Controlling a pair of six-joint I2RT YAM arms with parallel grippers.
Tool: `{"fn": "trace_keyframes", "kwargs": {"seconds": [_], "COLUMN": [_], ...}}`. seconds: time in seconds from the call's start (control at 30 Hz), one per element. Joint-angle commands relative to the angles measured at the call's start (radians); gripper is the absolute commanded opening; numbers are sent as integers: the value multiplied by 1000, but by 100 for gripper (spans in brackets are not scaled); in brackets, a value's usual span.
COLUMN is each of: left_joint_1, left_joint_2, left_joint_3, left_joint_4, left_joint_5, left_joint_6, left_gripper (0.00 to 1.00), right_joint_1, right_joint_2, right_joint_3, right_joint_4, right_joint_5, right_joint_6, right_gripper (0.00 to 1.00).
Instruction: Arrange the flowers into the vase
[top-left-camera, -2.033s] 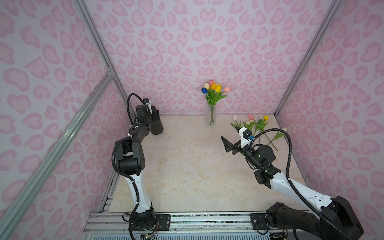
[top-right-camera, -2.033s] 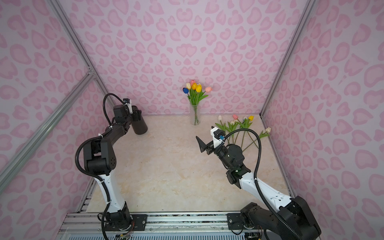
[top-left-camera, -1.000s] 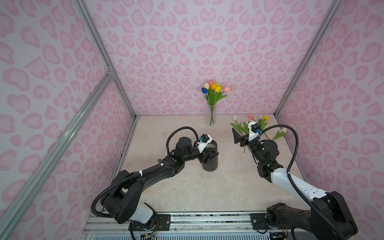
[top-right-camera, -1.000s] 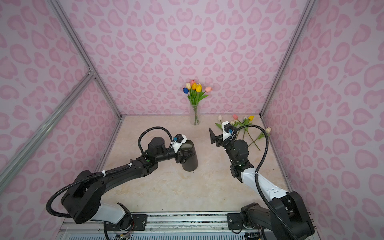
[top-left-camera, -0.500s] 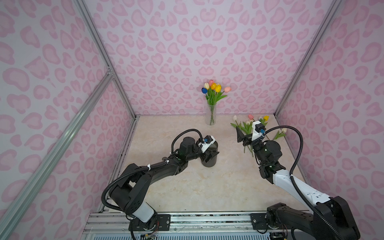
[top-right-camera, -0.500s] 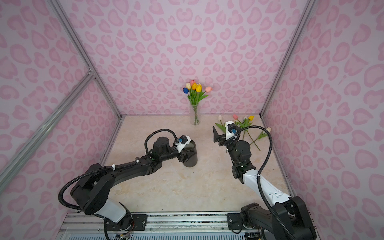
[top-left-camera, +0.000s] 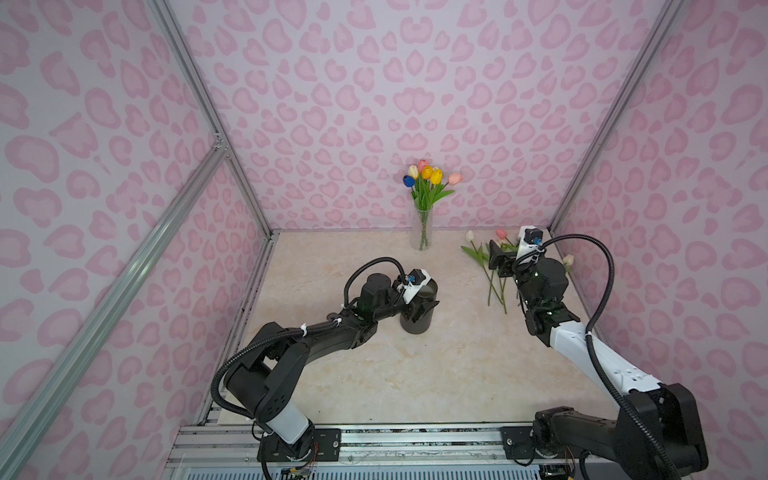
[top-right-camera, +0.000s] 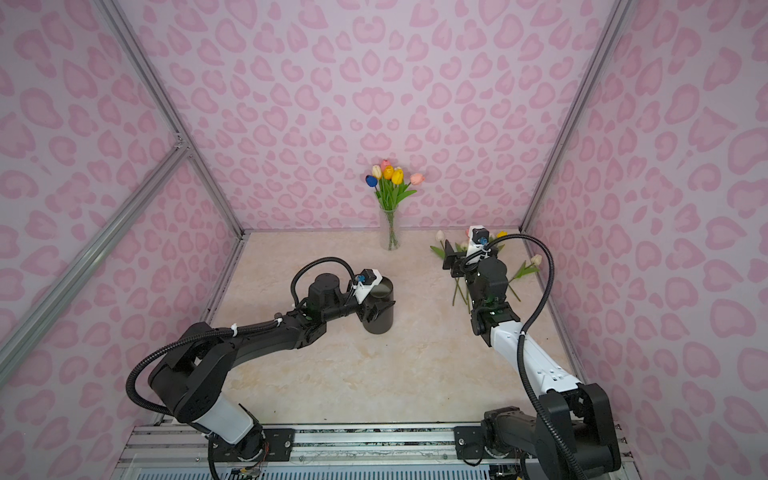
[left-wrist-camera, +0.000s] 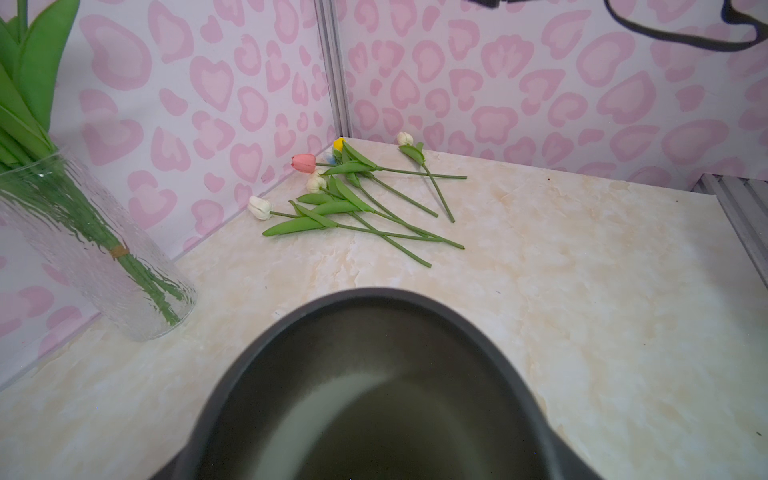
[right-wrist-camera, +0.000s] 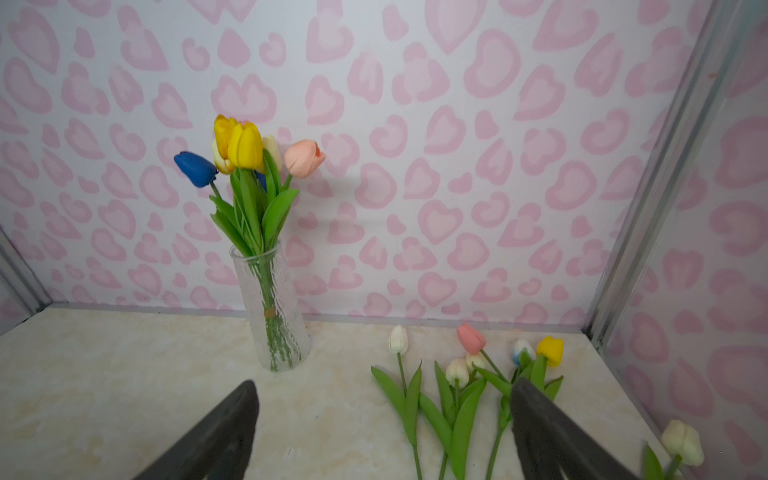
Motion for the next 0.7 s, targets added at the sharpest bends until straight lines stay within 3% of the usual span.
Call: {"fn": "trace_keyframes", "kwargs": {"seconds": [0.0,0.2,0.33,0.4,0.53,0.67], "left_joint_1": [-2,-2,-2,-2,-2,-2], "left_joint_2": [-15,-11,-2,-6,-30,-54], "left_joint_3": [-13,-9,-11,-16,-33,-48], "left_joint_4": [149,148,151,154,157,160], "left_joint_5": [5,-6,-9,-9,-25,-39], "left_joint_6": [-19,-6,-11,-14,-18,-7], "left_gripper": [11,9,17,30,68,80], "right_joint_1": [-4,-8,-7,-8,-8,-7], "right_joint_2": [16,38,50,51,44,42], "right_joint_3": [2,1,16,19,30,27], "right_joint_4": [-45,-14,-13,-14,-48,-50], "right_joint_5": [-26,-41,-60,-70,-68,-67], "right_joint_6": [32,56,64,59,40,38], "right_gripper": [93,93,93,93,93,93]}}
